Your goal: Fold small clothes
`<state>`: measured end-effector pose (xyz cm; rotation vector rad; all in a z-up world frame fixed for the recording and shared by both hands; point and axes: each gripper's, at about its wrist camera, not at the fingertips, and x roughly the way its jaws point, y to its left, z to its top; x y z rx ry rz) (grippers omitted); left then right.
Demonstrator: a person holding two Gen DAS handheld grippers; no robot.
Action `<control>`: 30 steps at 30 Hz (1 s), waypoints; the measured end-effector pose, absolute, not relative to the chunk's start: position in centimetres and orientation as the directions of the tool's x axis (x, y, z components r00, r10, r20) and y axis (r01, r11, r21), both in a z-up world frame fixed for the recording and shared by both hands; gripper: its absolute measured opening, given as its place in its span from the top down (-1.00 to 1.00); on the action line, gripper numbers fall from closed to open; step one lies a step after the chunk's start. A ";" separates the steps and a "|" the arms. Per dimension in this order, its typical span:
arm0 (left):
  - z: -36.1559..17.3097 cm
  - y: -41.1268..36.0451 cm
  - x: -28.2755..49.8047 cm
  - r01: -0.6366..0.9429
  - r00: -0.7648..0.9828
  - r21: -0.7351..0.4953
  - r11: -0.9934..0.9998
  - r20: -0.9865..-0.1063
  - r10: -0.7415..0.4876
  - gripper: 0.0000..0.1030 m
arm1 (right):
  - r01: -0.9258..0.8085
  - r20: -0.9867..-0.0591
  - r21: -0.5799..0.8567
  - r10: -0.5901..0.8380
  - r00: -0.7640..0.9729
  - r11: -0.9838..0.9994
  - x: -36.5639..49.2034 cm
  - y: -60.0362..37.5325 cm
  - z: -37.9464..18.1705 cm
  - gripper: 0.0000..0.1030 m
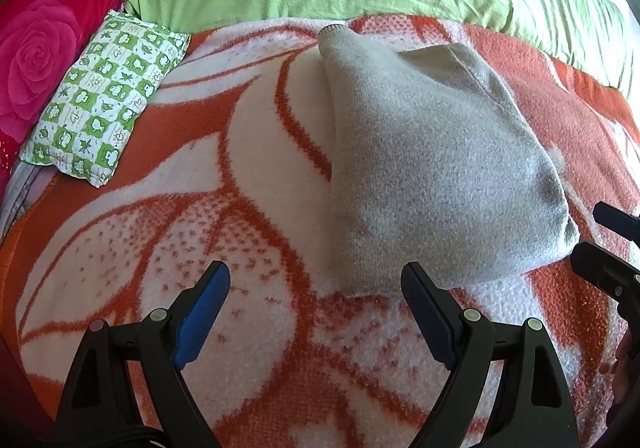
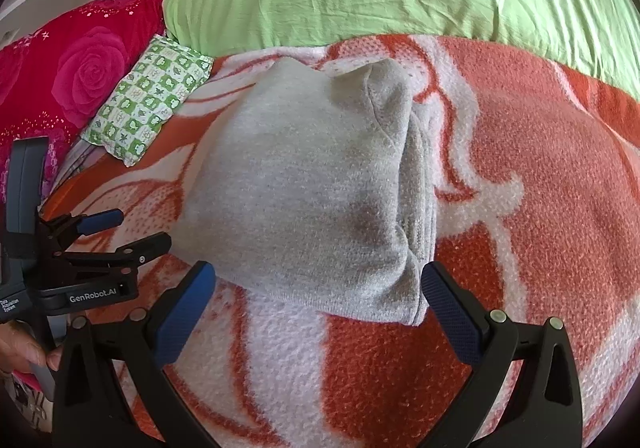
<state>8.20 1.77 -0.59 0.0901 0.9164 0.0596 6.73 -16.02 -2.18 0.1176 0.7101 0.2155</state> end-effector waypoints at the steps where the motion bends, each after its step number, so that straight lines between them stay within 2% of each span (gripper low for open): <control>1: -0.6 1.7 8.2 -0.011 0.607 0.105 0.994 -0.790 0.090 -0.71 | -0.156 -0.632 0.182 0.237 0.738 0.971 6.8 -16.1 -2.2 -0.99; 30: -0.5 1.8 9.5 -0.021 0.591 0.099 0.995 -0.801 0.093 -0.71 | -0.149 -0.625 0.199 0.242 0.742 0.969 7.4 -17.2 -1.5 -0.99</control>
